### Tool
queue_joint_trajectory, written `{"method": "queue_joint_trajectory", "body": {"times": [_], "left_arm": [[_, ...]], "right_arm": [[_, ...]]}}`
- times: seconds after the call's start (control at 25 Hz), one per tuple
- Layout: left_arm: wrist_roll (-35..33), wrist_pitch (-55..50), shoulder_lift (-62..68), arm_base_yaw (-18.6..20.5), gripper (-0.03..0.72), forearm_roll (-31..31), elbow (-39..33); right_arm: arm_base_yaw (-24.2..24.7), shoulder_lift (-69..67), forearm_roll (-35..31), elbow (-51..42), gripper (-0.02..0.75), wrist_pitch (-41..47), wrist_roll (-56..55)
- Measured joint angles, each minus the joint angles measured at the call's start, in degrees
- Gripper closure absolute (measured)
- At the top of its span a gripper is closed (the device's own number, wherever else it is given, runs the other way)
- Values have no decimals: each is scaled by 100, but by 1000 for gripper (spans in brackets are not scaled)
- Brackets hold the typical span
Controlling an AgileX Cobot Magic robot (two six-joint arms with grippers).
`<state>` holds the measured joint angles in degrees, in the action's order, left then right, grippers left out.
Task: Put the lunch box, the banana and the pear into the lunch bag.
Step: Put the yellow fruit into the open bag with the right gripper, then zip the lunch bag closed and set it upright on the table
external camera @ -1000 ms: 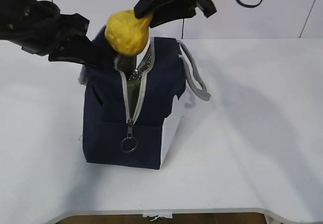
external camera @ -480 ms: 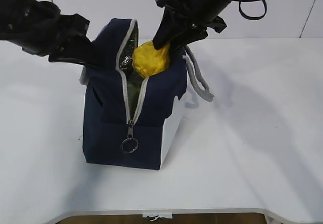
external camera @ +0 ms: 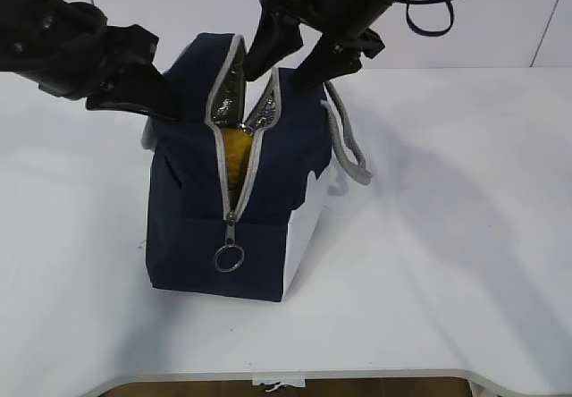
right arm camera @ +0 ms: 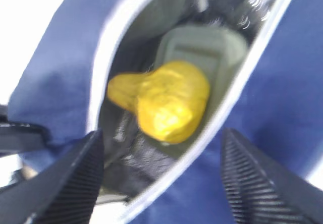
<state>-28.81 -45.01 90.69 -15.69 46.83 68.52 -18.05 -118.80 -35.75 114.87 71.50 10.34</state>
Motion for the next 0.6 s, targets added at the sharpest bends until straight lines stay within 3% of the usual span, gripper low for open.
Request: {"method": "queue_joint_trajectory", "body": {"times": [0.12, 0.36, 0.6], "left_arm": [[0, 0, 0, 0, 691, 0, 0], [0, 0, 0, 0, 691, -22, 0], [0, 0, 0, 0, 691, -30, 0]], "right_arm": [[8, 39, 268, 133, 186, -4, -59], [8, 261, 1424, 168, 185, -4, -522], [12, 269, 1492, -112, 185, -4, -693]]}}
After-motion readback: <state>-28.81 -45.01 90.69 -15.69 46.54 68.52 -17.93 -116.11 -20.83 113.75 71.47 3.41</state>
